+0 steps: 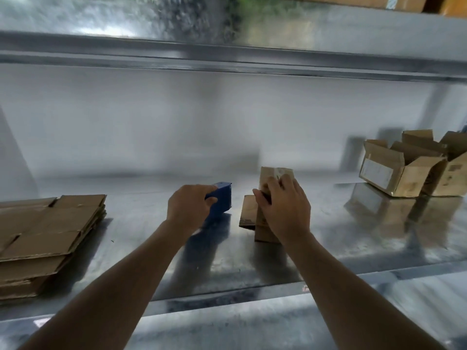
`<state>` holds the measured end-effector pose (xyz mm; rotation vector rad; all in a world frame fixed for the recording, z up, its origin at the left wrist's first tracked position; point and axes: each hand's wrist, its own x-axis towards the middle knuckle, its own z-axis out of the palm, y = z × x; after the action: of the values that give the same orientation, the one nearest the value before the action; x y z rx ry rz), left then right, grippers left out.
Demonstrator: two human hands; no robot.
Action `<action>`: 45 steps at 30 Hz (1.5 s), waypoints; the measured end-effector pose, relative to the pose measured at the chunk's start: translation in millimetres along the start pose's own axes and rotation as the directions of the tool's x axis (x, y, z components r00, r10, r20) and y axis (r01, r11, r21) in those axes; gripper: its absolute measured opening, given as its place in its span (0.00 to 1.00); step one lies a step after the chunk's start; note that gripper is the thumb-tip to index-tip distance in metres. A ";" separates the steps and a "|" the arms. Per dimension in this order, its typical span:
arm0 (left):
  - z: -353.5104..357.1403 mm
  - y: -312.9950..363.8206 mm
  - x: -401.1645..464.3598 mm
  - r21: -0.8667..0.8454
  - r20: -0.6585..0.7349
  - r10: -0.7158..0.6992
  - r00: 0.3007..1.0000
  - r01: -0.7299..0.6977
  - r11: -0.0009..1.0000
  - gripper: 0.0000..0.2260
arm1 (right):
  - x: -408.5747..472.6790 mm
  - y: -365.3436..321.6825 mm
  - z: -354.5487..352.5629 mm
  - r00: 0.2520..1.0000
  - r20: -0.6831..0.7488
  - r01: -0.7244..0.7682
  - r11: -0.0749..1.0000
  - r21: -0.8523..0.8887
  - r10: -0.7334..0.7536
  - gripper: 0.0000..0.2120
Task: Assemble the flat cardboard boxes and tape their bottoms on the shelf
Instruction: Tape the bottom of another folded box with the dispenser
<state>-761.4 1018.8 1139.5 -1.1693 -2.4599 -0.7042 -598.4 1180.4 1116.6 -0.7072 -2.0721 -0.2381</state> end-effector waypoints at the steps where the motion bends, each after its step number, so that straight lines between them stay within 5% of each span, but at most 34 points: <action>1: -0.1 -0.1 -2.5 0.007 0.004 -0.008 1.000 0.008 1.000 0.13 | 0.1 1.4 -1.7 1.000 -0.018 0.007 1.000 0.018 -0.006 0.16; 13: 12.6 14.4 -16.9 0.056 0.095 -0.058 0.994 0.053 0.997 0.20 | -6.9 10.7 -20.0 0.997 0.056 0.042 0.993 0.110 -0.048 0.15; 17: 19.2 19.2 -15.0 0.207 0.222 -0.090 0.971 0.043 0.977 0.27 | -5.8 13.1 -28.5 0.987 0.142 0.047 0.987 0.153 -0.069 0.16; 21: 9.5 35.9 -22.2 0.372 0.199 -0.135 0.971 0.053 0.927 0.27 | -3.2 27.5 -40.7 0.959 0.259 0.037 0.961 0.275 -0.111 0.19; 27: -3.1 74.1 -18.0 0.247 0.104 0.056 0.993 -0.081 0.966 0.24 | 1.9 52.2 -53.7 0.921 0.343 0.031 0.910 0.413 -0.187 0.18; 38: 13.2 102.9 -5.8 0.216 0.170 0.310 0.935 -0.342 0.914 0.19 | 7.1 67.3 -36.2 0.882 0.397 0.048 0.886 0.462 -0.254 0.17; 45: 43.2 77.9 -5.5 -0.077 0.054 0.372 0.927 -0.368 0.927 0.22 | -3.2 76.1 -25.7 0.937 0.314 -0.018 0.879 0.476 -0.151 0.16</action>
<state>-700.1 1081.7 1123.9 -1.6496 -2.1845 -0.6435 -535.7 1230.5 1121.3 -0.3894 -2.3600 0.3787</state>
